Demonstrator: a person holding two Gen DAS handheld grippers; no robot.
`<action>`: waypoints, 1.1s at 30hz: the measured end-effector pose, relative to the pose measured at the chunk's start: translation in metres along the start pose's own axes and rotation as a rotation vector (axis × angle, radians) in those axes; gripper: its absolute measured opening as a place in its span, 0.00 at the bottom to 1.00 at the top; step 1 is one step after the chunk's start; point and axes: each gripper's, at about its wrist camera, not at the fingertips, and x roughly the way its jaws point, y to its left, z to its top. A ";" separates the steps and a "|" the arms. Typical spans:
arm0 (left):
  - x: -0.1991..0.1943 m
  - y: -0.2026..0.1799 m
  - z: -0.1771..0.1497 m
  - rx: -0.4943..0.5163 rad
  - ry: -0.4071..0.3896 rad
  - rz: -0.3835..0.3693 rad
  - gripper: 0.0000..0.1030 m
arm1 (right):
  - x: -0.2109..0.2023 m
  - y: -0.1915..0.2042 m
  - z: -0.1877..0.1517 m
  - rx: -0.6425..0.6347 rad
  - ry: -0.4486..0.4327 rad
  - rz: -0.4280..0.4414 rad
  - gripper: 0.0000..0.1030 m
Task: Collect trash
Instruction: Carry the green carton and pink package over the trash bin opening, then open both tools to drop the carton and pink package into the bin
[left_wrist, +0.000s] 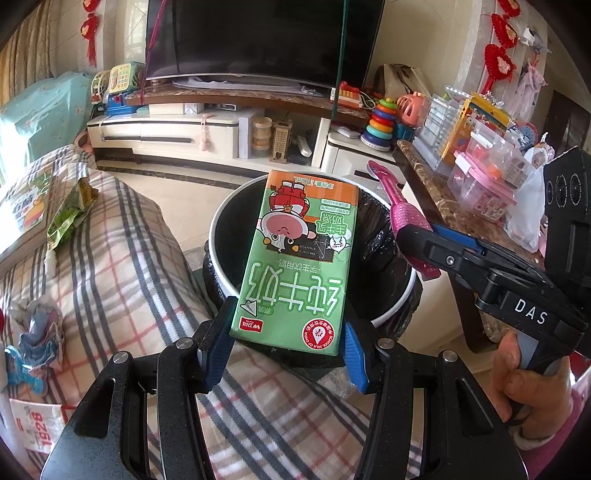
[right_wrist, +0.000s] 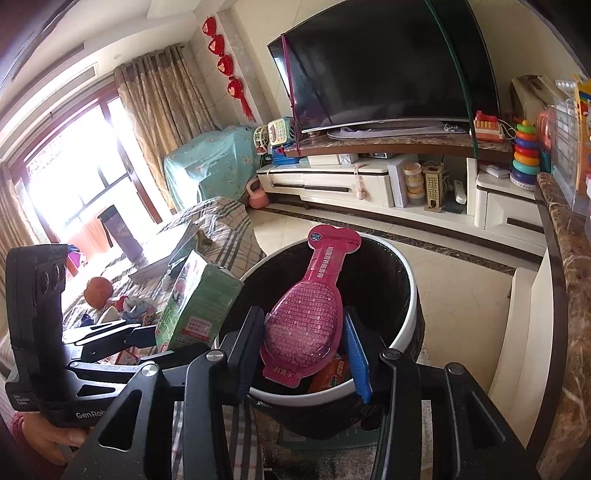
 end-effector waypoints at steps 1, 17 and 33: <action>0.001 0.000 0.001 0.001 0.001 0.002 0.49 | 0.001 -0.001 0.000 -0.001 0.002 -0.001 0.42; 0.020 0.003 0.015 0.000 0.025 0.016 0.50 | 0.021 -0.009 0.004 -0.009 0.040 -0.030 0.42; 0.027 0.004 0.020 0.006 0.041 0.023 0.50 | 0.026 -0.013 0.008 0.001 0.055 -0.058 0.42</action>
